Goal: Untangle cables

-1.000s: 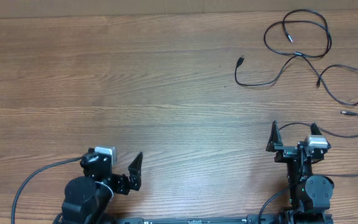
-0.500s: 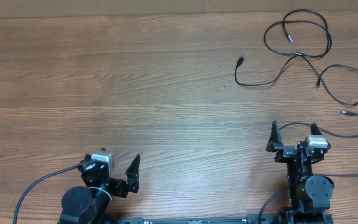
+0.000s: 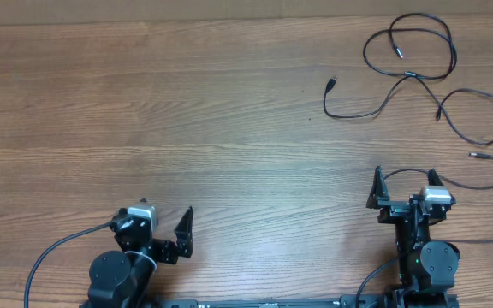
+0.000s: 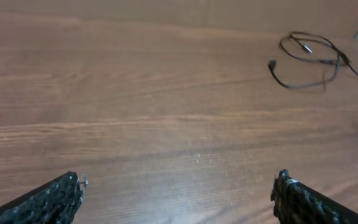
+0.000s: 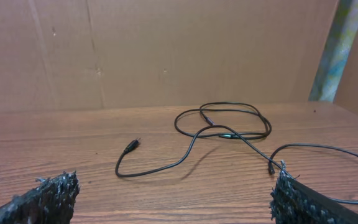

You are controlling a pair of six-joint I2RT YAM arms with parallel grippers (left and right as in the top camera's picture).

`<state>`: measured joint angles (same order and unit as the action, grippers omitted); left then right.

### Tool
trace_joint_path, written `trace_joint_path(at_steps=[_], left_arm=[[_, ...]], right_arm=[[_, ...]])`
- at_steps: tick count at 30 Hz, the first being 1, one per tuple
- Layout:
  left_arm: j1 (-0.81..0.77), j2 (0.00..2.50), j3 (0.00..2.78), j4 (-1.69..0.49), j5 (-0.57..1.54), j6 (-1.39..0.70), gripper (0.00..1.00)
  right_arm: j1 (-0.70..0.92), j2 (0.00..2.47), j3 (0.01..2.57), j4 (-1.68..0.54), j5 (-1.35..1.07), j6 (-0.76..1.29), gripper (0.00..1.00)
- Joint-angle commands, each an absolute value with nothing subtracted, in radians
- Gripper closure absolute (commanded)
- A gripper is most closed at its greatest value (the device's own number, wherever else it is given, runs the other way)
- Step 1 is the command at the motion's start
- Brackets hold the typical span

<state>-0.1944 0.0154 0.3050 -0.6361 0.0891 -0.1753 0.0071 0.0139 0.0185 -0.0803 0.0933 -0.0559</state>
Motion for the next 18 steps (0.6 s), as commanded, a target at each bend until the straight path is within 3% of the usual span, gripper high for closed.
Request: trace_joint_path(at_steps=[1, 18], left_arm=[[-0.171, 0.003, 0.270, -0.593, 0.070, -0.153, 0.01], [-0.109, 0.003, 0.107, -0.279, 0.043, -0.119, 0.00]], right_arm=[[0.005, 0.003, 0.008, -0.076, 0.092, -0.053, 0.00], [0.005, 0.003, 0.008, -0.076, 0.092, -0.053, 0.00]])
